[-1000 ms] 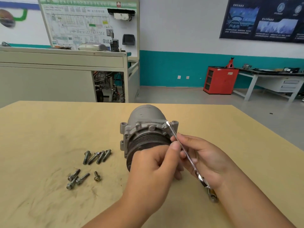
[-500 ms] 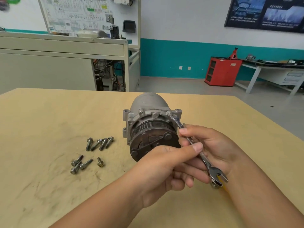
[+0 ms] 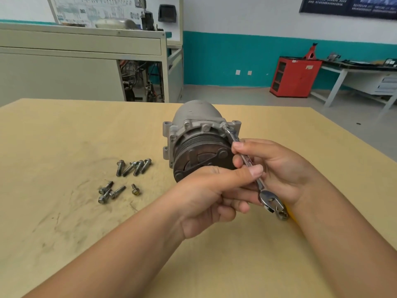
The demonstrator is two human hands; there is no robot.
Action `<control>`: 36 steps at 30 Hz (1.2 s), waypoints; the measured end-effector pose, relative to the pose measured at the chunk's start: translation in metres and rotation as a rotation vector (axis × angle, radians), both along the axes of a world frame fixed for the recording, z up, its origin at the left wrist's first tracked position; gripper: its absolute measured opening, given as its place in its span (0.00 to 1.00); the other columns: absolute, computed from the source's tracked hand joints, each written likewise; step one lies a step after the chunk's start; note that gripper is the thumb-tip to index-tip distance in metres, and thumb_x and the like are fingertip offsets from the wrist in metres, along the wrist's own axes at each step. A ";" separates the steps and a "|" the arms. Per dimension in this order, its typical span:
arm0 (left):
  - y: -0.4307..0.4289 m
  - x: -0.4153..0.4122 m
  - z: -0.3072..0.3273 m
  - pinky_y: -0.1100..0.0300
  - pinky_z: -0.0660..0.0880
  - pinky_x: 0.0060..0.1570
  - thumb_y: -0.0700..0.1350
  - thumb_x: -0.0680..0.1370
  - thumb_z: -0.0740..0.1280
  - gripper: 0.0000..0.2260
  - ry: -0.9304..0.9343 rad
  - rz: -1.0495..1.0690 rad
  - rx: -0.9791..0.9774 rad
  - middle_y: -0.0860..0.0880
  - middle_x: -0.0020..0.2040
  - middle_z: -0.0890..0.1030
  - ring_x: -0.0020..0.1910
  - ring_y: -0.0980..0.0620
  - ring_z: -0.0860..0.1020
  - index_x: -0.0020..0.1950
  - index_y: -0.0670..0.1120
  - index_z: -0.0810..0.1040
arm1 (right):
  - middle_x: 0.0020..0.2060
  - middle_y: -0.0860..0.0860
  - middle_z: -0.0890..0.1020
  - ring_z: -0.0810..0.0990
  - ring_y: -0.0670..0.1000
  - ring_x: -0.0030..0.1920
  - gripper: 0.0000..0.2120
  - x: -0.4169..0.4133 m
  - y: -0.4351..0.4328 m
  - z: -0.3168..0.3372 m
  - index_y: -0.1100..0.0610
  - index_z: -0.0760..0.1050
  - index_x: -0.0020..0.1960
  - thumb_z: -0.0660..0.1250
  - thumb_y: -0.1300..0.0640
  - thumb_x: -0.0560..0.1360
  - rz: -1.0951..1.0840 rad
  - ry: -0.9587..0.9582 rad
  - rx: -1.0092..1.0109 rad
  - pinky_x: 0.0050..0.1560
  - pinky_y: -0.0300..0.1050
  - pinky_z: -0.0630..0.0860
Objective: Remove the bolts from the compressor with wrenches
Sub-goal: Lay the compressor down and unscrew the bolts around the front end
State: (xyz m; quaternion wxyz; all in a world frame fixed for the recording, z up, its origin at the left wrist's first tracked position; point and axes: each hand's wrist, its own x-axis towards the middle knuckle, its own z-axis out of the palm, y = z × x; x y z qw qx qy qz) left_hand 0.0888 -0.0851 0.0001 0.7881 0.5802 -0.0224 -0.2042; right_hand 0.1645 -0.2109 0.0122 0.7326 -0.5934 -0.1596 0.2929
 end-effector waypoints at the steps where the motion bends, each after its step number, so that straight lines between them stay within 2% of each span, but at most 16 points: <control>1: 0.000 0.000 -0.001 0.73 0.62 0.21 0.53 0.66 0.72 0.09 0.012 -0.007 -0.015 0.50 0.30 0.81 0.25 0.60 0.73 0.37 0.47 0.81 | 0.23 0.51 0.77 0.70 0.42 0.17 0.08 0.000 0.000 0.000 0.60 0.70 0.38 0.66 0.58 0.63 -0.005 0.017 0.005 0.17 0.30 0.64; 4: -0.002 -0.001 -0.002 0.72 0.63 0.20 0.51 0.66 0.75 0.09 0.049 -0.004 -0.067 0.46 0.33 0.82 0.24 0.59 0.73 0.34 0.47 0.82 | 0.24 0.52 0.78 0.72 0.44 0.17 0.09 0.000 -0.001 0.000 0.61 0.70 0.38 0.67 0.58 0.63 -0.002 0.020 0.013 0.17 0.30 0.66; 10: -0.004 -0.001 -0.006 0.72 0.63 0.19 0.46 0.65 0.74 0.08 0.054 0.054 -0.092 0.48 0.28 0.78 0.22 0.59 0.72 0.32 0.45 0.79 | 0.27 0.56 0.80 0.76 0.48 0.22 0.11 0.007 -0.005 -0.002 0.60 0.79 0.34 0.65 0.53 0.66 0.004 -0.031 -0.021 0.23 0.36 0.72; 13: -0.005 -0.002 -0.005 0.72 0.63 0.19 0.47 0.65 0.74 0.07 0.055 0.068 -0.132 0.47 0.28 0.77 0.21 0.59 0.72 0.32 0.44 0.80 | 0.23 0.53 0.76 0.70 0.49 0.23 0.13 0.012 -0.006 -0.004 0.56 0.81 0.30 0.64 0.49 0.64 -0.014 -0.131 -0.147 0.27 0.40 0.64; 16: -0.005 -0.001 -0.005 0.72 0.63 0.19 0.47 0.65 0.75 0.10 0.049 0.095 -0.106 0.45 0.30 0.77 0.21 0.59 0.72 0.36 0.42 0.79 | 0.22 0.53 0.75 0.64 0.52 0.26 0.14 0.011 -0.005 -0.006 0.56 0.80 0.30 0.64 0.47 0.65 0.008 -0.171 -0.185 0.32 0.44 0.56; 20: -0.008 -0.001 -0.006 0.71 0.63 0.19 0.46 0.66 0.76 0.15 0.024 0.128 -0.065 0.45 0.30 0.80 0.21 0.59 0.72 0.45 0.39 0.80 | 0.21 0.52 0.74 0.62 0.50 0.24 0.14 0.008 -0.003 -0.006 0.54 0.79 0.28 0.63 0.49 0.68 0.008 -0.203 -0.170 0.27 0.41 0.57; 23: -0.009 -0.001 -0.007 0.71 0.62 0.19 0.47 0.65 0.76 0.15 0.017 0.159 -0.047 0.44 0.30 0.79 0.20 0.59 0.72 0.45 0.39 0.80 | 0.20 0.52 0.73 0.62 0.48 0.21 0.20 0.007 -0.001 -0.007 0.54 0.78 0.27 0.60 0.54 0.76 -0.009 -0.175 -0.170 0.23 0.38 0.56; 26: -0.010 -0.002 -0.006 0.72 0.62 0.19 0.48 0.64 0.75 0.16 0.005 0.169 -0.036 0.44 0.29 0.79 0.20 0.59 0.72 0.44 0.38 0.81 | 0.20 0.52 0.73 0.62 0.47 0.19 0.22 0.005 0.000 -0.006 0.54 0.78 0.27 0.58 0.55 0.78 -0.039 -0.181 -0.180 0.22 0.36 0.54; 29: -0.010 -0.002 -0.004 0.71 0.63 0.20 0.48 0.62 0.73 0.24 0.000 0.182 -0.010 0.46 0.29 0.79 0.20 0.59 0.71 0.49 0.31 0.80 | 0.18 0.51 0.71 0.62 0.45 0.17 0.23 0.002 0.001 -0.005 0.55 0.77 0.25 0.58 0.55 0.78 -0.069 -0.195 -0.176 0.19 0.34 0.54; 31: -0.009 -0.002 -0.004 0.71 0.63 0.20 0.46 0.64 0.75 0.23 -0.010 0.171 0.005 0.46 0.29 0.80 0.20 0.59 0.71 0.50 0.31 0.79 | 0.18 0.52 0.70 0.61 0.44 0.15 0.23 0.000 0.002 -0.004 0.56 0.76 0.25 0.58 0.56 0.78 -0.087 -0.193 -0.170 0.18 0.31 0.54; 36: -0.007 -0.001 -0.006 0.71 0.63 0.22 0.43 0.72 0.71 0.15 -0.021 0.147 0.043 0.47 0.28 0.79 0.20 0.59 0.71 0.51 0.32 0.79 | 0.17 0.52 0.68 0.60 0.44 0.15 0.23 -0.003 0.004 -0.003 0.56 0.75 0.24 0.59 0.57 0.78 -0.124 -0.216 -0.192 0.19 0.33 0.54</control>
